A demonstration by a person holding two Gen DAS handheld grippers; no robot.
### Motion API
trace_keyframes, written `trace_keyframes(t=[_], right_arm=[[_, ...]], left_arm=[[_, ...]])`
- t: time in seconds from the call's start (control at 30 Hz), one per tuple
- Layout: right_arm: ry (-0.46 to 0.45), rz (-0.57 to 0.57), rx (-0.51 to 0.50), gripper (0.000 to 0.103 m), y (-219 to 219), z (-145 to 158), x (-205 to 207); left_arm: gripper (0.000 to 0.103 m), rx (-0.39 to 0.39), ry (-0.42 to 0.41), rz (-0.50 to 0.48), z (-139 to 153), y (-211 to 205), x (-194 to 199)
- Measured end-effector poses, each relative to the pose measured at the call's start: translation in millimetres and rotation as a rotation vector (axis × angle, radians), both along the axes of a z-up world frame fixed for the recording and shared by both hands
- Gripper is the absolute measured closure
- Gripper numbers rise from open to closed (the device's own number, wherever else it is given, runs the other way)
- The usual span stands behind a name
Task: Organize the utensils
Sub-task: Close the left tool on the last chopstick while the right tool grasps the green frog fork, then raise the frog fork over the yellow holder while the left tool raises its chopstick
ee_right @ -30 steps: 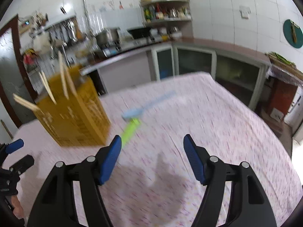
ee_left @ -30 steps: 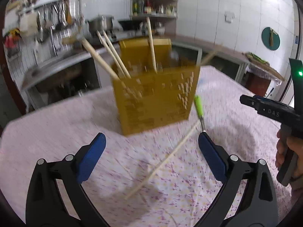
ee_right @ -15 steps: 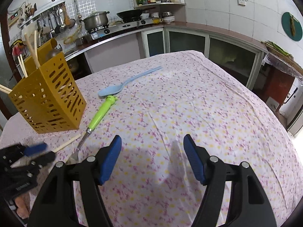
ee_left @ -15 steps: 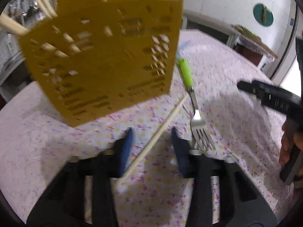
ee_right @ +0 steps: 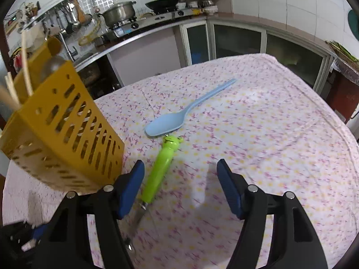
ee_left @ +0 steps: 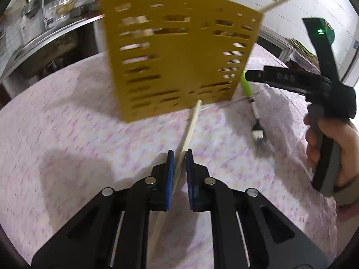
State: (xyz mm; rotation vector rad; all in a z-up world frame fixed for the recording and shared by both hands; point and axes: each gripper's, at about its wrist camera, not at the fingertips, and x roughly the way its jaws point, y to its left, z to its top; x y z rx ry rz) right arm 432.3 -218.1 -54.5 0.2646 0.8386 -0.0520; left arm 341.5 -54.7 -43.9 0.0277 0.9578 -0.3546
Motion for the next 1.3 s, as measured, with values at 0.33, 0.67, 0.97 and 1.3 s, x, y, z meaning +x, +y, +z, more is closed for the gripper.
trace_keyframes(t=[0.33, 0.67, 0.97, 1.3], right_arm=[[0.069, -0.003, -0.011, 0.065, 8, -8, 15], [0.104, 0.03, 0.06, 0.086, -9, -7, -1], [0.046, 0.076, 0.08, 0.087, -10, 8, -43], [-0.165, 0.188, 0.058, 0.087, 11, 62, -101]], left_arm=[[0.099, -0.012, 0.048, 0.143, -2, 55, -11], [0.098, -0.071, 0.16, 0.175, -2, 64, 43], [0.099, -0.112, 0.16, 0.186, 4, 81, 42], [0.099, -0.093, -0.103, 0.159, 77, 70, -35]])
